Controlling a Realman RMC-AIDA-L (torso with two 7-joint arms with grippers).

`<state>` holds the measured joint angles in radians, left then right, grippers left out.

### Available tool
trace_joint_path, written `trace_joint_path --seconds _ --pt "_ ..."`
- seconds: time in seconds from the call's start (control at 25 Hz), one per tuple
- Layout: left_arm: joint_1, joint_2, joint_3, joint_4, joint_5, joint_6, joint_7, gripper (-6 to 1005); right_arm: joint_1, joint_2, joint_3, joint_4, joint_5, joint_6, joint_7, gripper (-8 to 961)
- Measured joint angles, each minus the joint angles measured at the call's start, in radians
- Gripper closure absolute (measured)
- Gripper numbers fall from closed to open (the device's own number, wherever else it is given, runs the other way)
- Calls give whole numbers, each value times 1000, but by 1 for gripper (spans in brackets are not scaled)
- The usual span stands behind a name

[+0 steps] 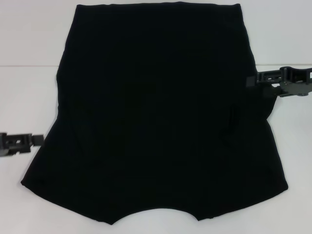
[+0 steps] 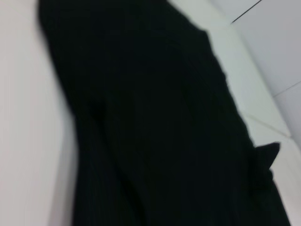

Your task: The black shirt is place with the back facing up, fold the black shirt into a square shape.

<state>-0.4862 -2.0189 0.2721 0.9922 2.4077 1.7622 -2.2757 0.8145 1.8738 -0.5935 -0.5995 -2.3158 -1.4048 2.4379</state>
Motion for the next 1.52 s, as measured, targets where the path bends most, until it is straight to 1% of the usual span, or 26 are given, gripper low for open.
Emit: trace_joint_path --seconds 0.12,0.28,0.4,0.8,1.16,1.52 --pt "1 4 -32 12 71 28 -26 339 -1 -1 0 5 1 3 8 151" --pt "1 4 -41 8 155 7 -55 339 -9 -2 -1 9 1 16 8 93" --pt "1 4 -40 -1 187 -25 -75 339 -16 -2 0 13 1 20 4 97" --pt "-8 5 -35 -73 238 -101 -104 340 -32 -2 1 14 3 25 1 101" --pt "-6 0 -34 -90 242 -124 -105 341 -35 -1 1 14 3 25 -2 101" --pt "-16 -1 -8 -122 243 -169 -105 342 -45 -1 1 15 3 26 -3 101"
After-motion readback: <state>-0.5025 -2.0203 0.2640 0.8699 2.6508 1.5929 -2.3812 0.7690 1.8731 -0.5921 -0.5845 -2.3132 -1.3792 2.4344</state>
